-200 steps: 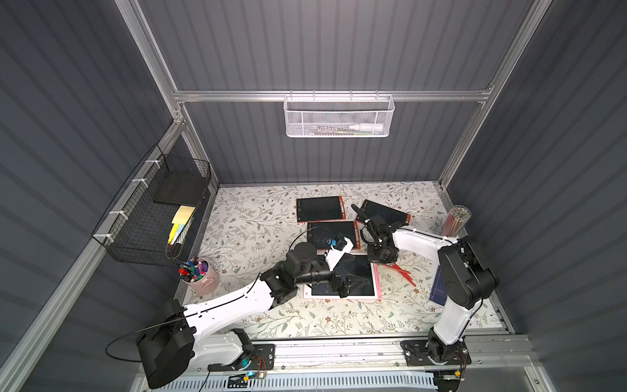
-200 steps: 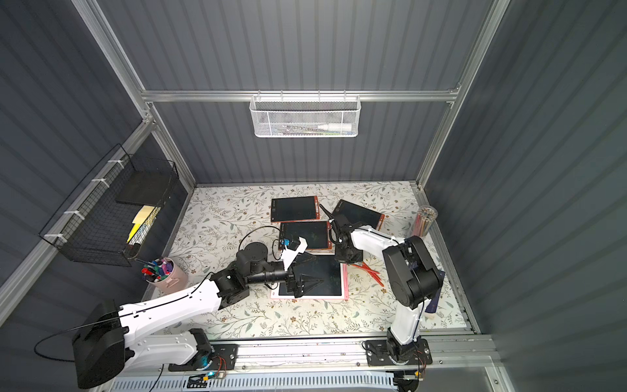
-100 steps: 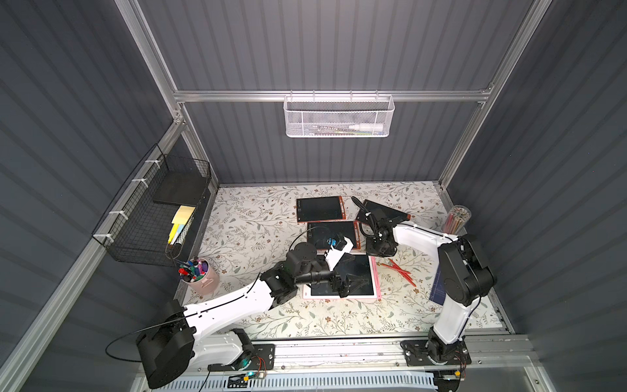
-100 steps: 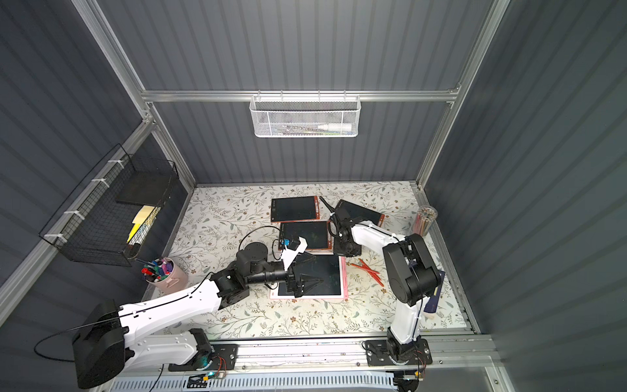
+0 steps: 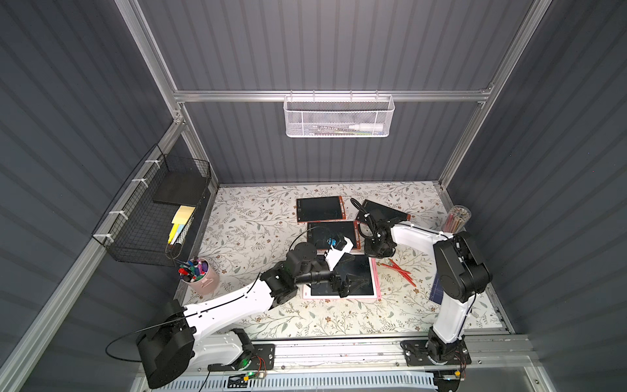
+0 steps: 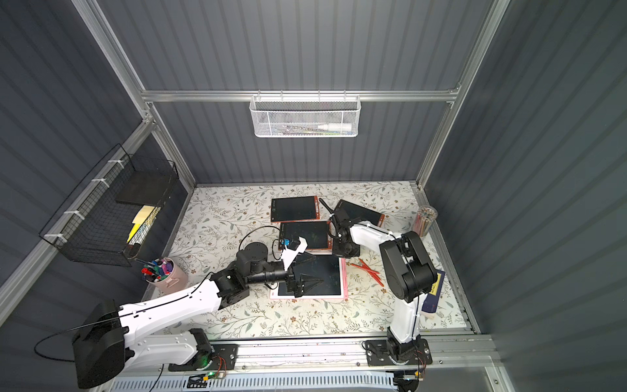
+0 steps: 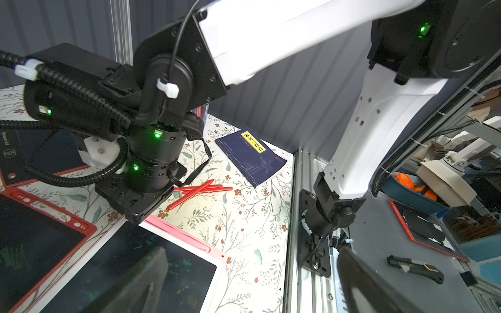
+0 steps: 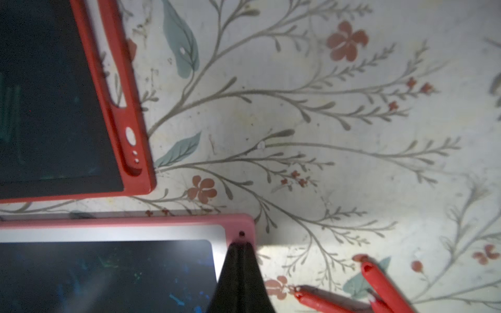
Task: Place the stylus back onto the writing tablet
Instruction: Adjust the stylus on the writing tablet.
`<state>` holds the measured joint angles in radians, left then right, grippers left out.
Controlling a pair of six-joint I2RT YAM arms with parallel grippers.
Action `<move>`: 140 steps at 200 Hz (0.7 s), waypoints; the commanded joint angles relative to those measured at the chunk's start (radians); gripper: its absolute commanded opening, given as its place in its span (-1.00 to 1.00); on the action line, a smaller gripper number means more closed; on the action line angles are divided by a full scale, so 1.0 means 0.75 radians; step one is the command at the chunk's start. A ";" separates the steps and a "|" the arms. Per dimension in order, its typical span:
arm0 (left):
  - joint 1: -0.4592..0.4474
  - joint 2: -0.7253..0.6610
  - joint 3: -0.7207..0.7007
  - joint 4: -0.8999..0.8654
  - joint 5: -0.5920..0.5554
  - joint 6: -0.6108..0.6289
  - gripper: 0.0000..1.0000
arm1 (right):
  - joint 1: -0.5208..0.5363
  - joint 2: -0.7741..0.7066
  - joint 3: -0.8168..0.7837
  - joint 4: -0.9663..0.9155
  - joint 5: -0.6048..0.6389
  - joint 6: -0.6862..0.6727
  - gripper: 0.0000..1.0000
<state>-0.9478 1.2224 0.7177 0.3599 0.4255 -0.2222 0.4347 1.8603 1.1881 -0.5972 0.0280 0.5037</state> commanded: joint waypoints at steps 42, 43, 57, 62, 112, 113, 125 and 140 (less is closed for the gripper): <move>-0.002 -0.001 -0.002 -0.003 -0.011 -0.002 0.99 | 0.003 -0.016 -0.094 -0.025 -0.043 -0.007 -1.00; -0.001 -0.001 -0.002 -0.003 -0.011 -0.002 0.99 | 0.003 -0.017 -0.096 -0.025 -0.044 -0.007 -1.00; -0.002 0.000 -0.002 -0.003 -0.016 -0.002 0.99 | 0.009 -0.018 -0.112 -0.027 -0.034 -0.011 -1.00; -0.002 0.001 -0.002 -0.003 -0.017 -0.002 0.98 | 0.012 -0.018 -0.119 -0.028 -0.028 -0.013 -1.00; -0.016 0.074 -0.027 0.050 -0.063 -0.086 0.99 | 0.020 -0.037 -0.165 -0.010 0.005 0.001 -1.00; -0.017 0.078 -0.028 0.050 -0.065 -0.091 0.99 | 0.021 -0.036 -0.165 -0.010 0.005 0.002 -1.00; -0.036 0.124 -0.030 0.036 -0.061 -0.158 0.98 | 0.022 -0.044 -0.165 -0.003 0.004 0.005 -1.00; -0.078 0.141 -0.054 0.028 -0.097 -0.241 0.99 | 0.024 -0.039 -0.159 0.003 0.000 0.005 -1.00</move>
<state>-0.9668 1.2984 0.7147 0.3855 0.3878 -0.2909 0.4419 1.8069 1.1049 -0.5266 0.0326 0.5045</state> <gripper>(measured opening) 0.992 0.050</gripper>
